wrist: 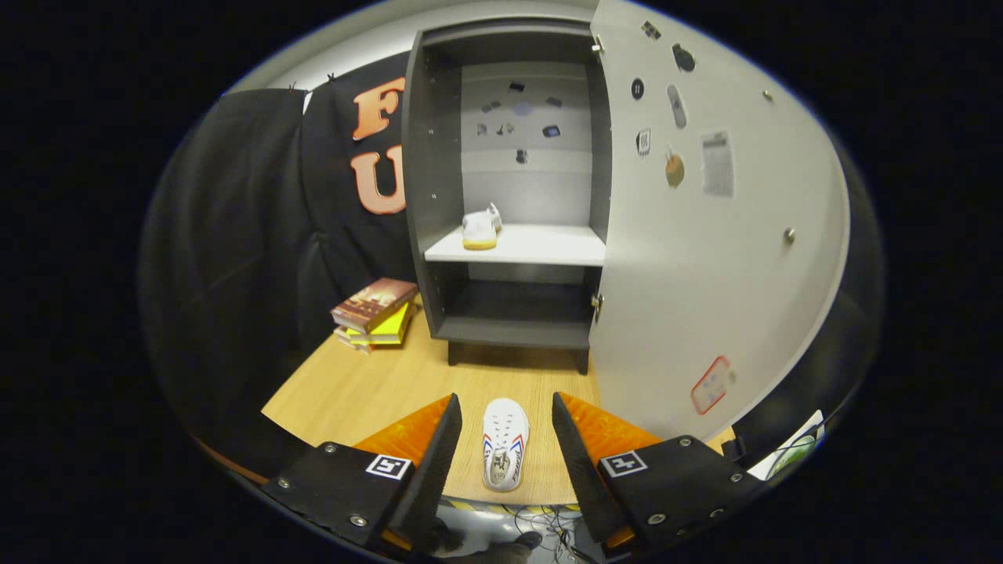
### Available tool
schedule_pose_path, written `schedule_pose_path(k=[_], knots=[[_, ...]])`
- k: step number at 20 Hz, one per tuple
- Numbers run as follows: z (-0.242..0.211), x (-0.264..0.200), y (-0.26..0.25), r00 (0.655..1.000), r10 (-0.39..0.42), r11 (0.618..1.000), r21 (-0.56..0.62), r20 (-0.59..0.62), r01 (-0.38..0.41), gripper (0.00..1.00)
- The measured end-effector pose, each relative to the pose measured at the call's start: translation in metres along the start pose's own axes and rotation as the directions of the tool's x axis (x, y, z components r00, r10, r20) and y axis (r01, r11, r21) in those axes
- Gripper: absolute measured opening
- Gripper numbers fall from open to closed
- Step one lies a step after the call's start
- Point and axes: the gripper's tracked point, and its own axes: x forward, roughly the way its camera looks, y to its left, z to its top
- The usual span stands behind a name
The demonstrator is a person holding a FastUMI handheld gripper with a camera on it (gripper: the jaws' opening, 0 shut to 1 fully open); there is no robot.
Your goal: Open the shoe cabinet door, grab the shoes and put them into the shoe cabinet, then close the shoe cabinet door.
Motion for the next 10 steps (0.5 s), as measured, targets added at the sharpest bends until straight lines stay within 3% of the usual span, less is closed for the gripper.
schedule_pose_path(k=[5,10], knots=[[-0.098,0.071,0.0,0.977,-0.033,0.999,-0.028,-0.213,0.028,0.73],[-0.15,0.115,-0.007,0.946,-0.066,0.997,-0.048,-0.317,0.054,0.69]])
